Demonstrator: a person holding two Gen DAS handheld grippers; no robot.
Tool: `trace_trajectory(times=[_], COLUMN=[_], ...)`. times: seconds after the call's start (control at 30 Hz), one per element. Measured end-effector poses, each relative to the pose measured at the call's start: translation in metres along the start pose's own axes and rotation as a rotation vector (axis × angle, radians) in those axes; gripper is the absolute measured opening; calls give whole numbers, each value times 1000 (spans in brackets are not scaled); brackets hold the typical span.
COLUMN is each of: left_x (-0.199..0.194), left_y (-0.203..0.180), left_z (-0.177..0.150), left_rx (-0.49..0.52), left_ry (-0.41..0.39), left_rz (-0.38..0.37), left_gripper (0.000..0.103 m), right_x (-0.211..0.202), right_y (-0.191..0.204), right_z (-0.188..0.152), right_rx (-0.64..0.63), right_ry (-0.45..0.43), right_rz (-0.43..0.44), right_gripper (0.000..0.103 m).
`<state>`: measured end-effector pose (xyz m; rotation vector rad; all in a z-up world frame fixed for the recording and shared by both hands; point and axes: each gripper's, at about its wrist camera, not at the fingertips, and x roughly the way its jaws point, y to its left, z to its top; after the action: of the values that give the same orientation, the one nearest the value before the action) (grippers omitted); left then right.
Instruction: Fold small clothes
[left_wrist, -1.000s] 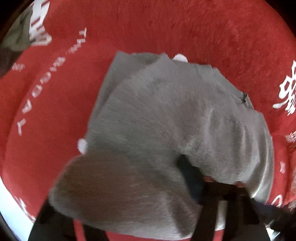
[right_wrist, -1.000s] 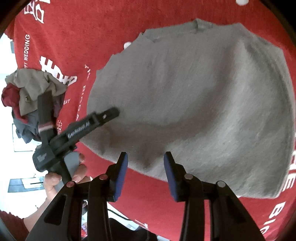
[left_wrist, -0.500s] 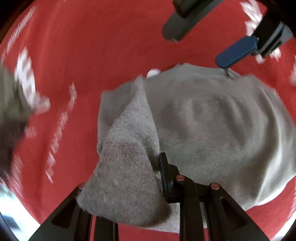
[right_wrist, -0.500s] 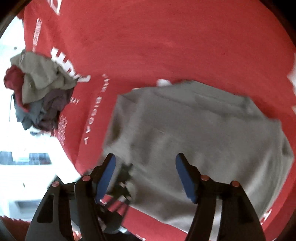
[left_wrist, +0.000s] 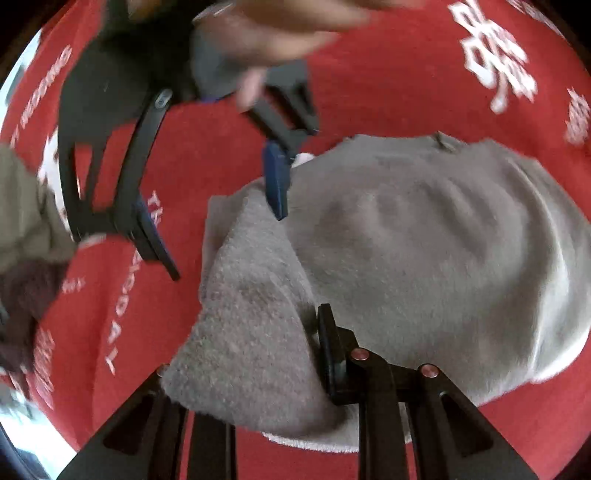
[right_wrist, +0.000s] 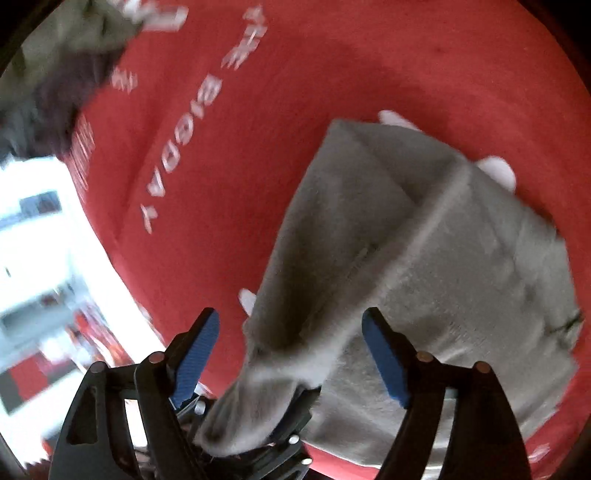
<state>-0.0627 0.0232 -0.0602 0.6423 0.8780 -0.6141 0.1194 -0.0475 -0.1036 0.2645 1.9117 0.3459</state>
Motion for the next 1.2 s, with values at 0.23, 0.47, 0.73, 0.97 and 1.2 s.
trace_trajectory(times=[0.23,0.47,0.73,0.97,1.2], left_x=[-3,-1,-18,-68,-113], left_y=[-10,-9,0,-13,-75], left_z=[-9,-9,9,49,90], left_rx=[112,172,64,21,123], left_ry=[-63,-96,-81,-150,-237], left_rz=[43,65,-32,-151,-275], left_gripper=[24,24,24,24,24], right_x=[25,56,6,-71,-131], right_y=[13,33,0,-58,-127], right_z=[15,32,-14,-102,-197], right_rx=[-15,-66,-64,54,154], right_ry=[173,248,4,-312,-616], right_rz=[-43,-236,-123,164,344], right_gripper=[83,83,15,14,14])
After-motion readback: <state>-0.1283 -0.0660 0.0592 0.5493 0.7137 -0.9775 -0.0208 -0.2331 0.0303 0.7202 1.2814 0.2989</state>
